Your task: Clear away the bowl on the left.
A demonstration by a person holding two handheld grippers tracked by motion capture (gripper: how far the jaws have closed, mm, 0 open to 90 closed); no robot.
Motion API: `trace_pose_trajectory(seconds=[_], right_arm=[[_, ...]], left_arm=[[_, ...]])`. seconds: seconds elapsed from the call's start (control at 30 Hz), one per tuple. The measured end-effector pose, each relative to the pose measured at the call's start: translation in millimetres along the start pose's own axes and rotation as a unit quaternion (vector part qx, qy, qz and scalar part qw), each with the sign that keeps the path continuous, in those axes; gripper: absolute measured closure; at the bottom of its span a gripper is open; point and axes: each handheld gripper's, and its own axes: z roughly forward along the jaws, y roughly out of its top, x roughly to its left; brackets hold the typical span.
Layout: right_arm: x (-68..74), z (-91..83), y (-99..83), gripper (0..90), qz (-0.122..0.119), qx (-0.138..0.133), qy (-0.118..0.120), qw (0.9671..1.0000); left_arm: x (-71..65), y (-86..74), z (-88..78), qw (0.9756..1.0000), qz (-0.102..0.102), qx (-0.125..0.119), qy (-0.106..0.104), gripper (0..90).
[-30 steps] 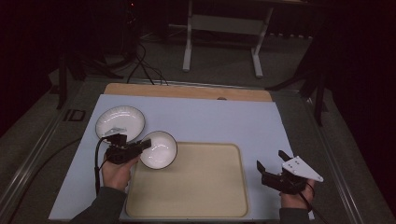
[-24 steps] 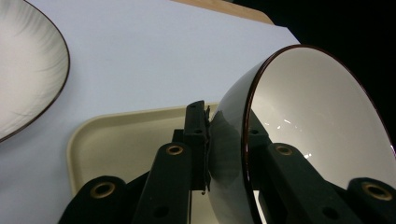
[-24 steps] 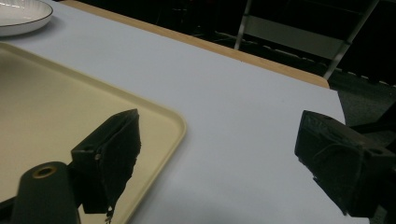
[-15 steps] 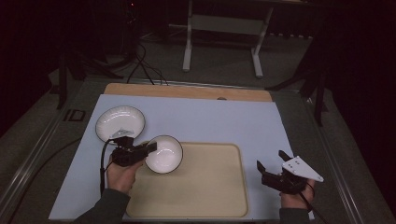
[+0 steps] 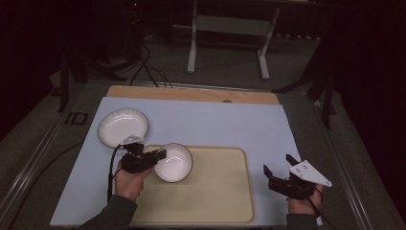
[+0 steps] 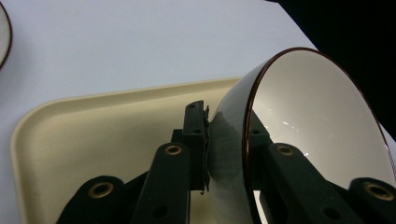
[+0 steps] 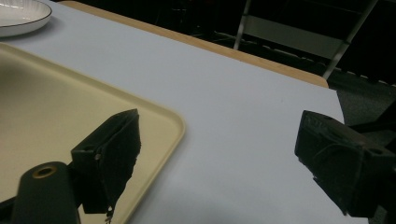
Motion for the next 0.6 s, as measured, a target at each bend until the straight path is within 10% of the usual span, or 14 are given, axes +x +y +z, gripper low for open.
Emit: trace_pose_trajectory(seconds=[0.6], right_arm=[[0.5, 0.2, 0.0, 13.8, 0.0, 0.001, 0.002, 1.0]], left_arm=[[-8.1, -6.6, 11.7, 0.9997, 0.007, 0.024, -0.007, 77.8]])
